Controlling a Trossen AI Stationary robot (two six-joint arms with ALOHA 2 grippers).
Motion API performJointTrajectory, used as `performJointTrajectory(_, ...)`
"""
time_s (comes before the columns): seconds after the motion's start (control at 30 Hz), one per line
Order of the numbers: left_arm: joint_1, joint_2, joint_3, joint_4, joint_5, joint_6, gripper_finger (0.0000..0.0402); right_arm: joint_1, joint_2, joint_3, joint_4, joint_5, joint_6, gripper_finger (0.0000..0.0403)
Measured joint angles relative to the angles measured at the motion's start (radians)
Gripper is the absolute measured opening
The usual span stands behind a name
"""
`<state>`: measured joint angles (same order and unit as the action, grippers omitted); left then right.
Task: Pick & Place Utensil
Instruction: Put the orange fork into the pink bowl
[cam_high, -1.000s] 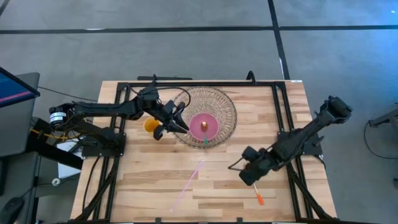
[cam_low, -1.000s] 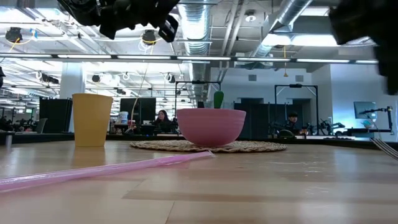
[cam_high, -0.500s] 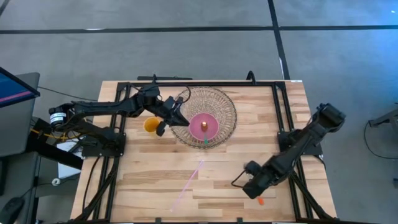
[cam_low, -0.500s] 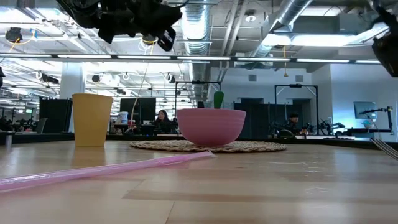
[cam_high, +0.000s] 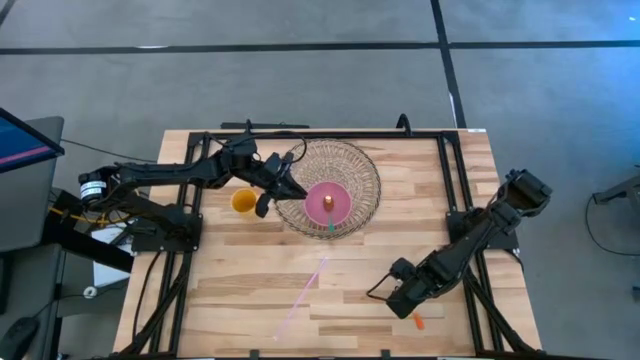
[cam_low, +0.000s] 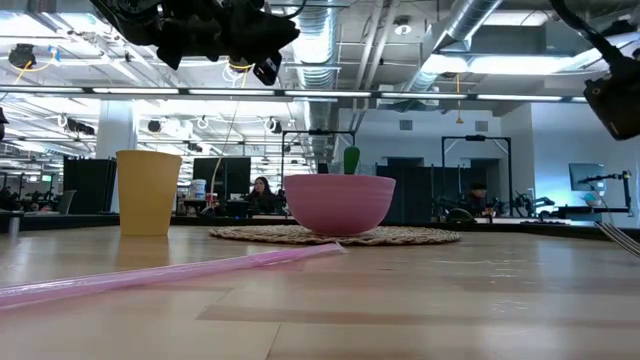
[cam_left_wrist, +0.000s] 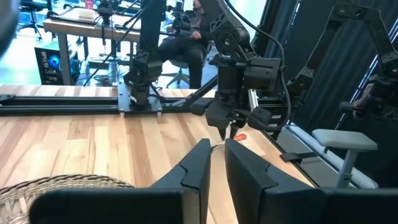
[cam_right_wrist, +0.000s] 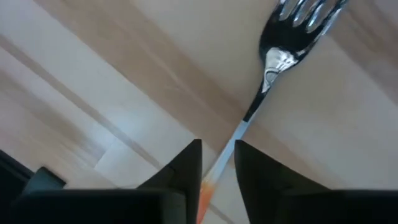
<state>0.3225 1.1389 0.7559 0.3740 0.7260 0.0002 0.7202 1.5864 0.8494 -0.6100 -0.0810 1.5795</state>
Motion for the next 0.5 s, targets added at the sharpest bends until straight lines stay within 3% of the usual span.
performJointTrajectory(0.27, 0.0, 0.0, 0.0, 0.0, 0.0, 0.0, 0.0051, -0.003, 0.059, 0.0, -0.013, 0.021, -0.001, 0.012)
performJointTrajectory(0.5, 0.0, 0.0, 0.0, 0.0, 0.0, 0.0, 0.0047, -0.004, 0.108, 0.005, -0.014, 0.007, 0.017, 0.0111)
